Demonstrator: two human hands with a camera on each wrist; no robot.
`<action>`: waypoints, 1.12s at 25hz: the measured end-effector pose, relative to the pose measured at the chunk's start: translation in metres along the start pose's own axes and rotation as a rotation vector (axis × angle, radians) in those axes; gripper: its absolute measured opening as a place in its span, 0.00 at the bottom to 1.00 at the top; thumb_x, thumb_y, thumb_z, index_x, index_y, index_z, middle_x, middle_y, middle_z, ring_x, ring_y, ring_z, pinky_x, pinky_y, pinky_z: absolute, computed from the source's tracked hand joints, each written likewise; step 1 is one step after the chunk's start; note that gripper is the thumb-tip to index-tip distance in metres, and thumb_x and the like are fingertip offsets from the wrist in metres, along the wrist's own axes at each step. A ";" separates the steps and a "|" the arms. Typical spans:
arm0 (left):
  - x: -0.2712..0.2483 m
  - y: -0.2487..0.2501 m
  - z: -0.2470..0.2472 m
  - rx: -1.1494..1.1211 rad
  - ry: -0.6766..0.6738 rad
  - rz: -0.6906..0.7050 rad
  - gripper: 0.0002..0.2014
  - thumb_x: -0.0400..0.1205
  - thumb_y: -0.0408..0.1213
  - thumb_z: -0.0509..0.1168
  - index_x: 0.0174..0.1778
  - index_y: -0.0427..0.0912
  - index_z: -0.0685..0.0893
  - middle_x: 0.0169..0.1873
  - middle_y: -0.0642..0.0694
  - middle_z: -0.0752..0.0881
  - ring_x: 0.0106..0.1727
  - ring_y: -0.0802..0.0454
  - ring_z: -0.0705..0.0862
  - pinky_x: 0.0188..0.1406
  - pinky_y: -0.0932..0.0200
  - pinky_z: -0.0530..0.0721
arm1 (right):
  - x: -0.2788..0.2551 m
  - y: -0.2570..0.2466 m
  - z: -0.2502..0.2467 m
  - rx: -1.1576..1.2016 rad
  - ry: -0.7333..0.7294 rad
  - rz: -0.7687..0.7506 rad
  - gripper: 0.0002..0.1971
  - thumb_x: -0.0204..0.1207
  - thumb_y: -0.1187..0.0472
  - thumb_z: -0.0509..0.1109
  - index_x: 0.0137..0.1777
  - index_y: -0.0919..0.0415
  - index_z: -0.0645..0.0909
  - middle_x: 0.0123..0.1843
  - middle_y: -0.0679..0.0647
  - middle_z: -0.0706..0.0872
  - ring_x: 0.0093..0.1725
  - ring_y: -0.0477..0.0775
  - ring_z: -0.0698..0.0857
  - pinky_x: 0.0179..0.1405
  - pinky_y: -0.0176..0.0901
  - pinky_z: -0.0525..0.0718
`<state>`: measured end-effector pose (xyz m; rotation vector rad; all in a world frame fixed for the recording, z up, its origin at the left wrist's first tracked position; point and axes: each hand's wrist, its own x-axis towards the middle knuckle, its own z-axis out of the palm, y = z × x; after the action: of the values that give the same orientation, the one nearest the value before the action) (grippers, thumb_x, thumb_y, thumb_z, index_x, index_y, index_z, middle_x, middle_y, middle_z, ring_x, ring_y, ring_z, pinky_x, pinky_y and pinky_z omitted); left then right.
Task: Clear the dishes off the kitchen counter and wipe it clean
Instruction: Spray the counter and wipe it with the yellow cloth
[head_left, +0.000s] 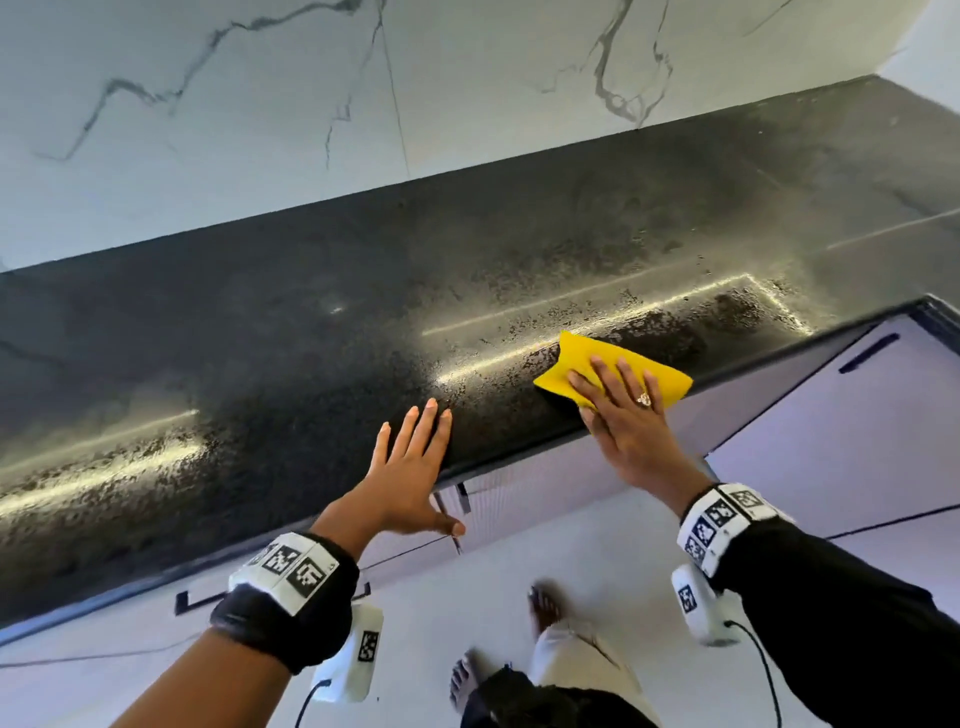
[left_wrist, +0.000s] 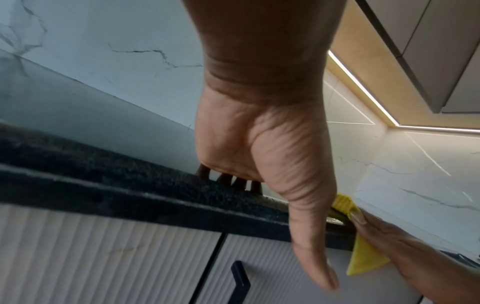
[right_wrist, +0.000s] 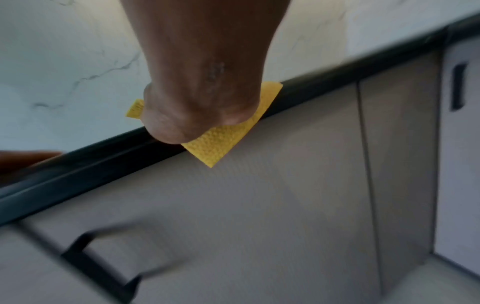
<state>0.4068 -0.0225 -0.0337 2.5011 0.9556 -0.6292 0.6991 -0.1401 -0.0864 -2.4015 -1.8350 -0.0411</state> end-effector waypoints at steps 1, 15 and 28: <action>0.001 0.002 0.003 -0.017 0.016 -0.012 0.68 0.67 0.73 0.68 0.76 0.46 0.19 0.77 0.45 0.18 0.79 0.42 0.20 0.79 0.36 0.26 | -0.003 -0.016 0.004 0.008 0.042 0.018 0.24 0.87 0.42 0.44 0.83 0.37 0.60 0.86 0.52 0.60 0.85 0.63 0.57 0.80 0.68 0.54; 0.089 0.127 -0.026 -0.161 0.292 -0.015 0.55 0.68 0.82 0.39 0.87 0.52 0.41 0.85 0.48 0.31 0.84 0.50 0.29 0.81 0.36 0.31 | 0.010 0.140 0.006 -0.243 0.110 -0.804 0.31 0.84 0.56 0.59 0.85 0.41 0.55 0.87 0.53 0.57 0.85 0.66 0.58 0.80 0.66 0.61; 0.213 0.176 -0.130 -0.167 0.125 -0.089 0.49 0.75 0.73 0.53 0.86 0.54 0.41 0.86 0.47 0.35 0.87 0.45 0.38 0.83 0.38 0.39 | 0.089 0.171 -0.032 0.206 -0.346 0.174 0.26 0.87 0.41 0.44 0.83 0.31 0.42 0.87 0.53 0.31 0.83 0.71 0.30 0.78 0.70 0.32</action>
<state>0.7056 0.0314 -0.0058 2.3831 1.1217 -0.4043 0.8889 -0.1020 -0.0598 -2.5268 -1.6421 0.5838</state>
